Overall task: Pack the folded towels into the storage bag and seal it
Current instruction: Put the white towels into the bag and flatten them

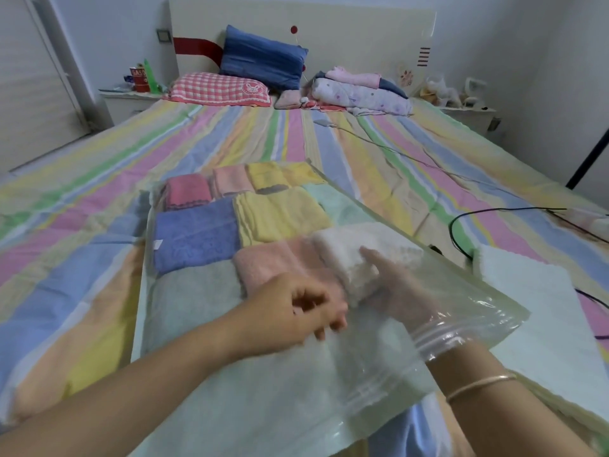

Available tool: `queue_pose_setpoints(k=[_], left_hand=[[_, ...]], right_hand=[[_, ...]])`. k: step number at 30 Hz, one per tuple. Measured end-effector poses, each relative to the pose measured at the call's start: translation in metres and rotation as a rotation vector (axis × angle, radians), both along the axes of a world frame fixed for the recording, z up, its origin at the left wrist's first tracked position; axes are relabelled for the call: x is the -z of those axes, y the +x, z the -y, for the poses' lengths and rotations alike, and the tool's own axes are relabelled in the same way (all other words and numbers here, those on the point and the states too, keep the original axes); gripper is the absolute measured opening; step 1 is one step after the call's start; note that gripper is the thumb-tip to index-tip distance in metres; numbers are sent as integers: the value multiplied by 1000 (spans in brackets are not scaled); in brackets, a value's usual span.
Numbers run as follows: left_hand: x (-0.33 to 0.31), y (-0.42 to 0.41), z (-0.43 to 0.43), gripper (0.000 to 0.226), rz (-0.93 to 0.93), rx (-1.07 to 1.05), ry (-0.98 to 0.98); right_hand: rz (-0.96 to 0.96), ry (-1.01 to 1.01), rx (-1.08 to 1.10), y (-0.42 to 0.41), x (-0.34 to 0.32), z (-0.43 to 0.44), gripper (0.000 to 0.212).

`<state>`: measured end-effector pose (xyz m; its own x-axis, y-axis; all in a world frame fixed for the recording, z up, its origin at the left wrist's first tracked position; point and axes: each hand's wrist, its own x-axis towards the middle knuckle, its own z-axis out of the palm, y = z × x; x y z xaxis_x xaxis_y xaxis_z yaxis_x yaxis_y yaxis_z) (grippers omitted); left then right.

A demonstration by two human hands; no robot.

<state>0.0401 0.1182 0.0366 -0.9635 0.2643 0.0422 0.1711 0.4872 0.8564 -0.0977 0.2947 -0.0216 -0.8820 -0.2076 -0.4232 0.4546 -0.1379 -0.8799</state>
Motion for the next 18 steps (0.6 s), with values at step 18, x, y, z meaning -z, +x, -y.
queue_pose_setpoints(k=[18], left_hand=[[70, -140, 0, 62, -152, -13, -953]], right_hand=[[-1141, 1621, -313, -7, 26, -13, 61]])
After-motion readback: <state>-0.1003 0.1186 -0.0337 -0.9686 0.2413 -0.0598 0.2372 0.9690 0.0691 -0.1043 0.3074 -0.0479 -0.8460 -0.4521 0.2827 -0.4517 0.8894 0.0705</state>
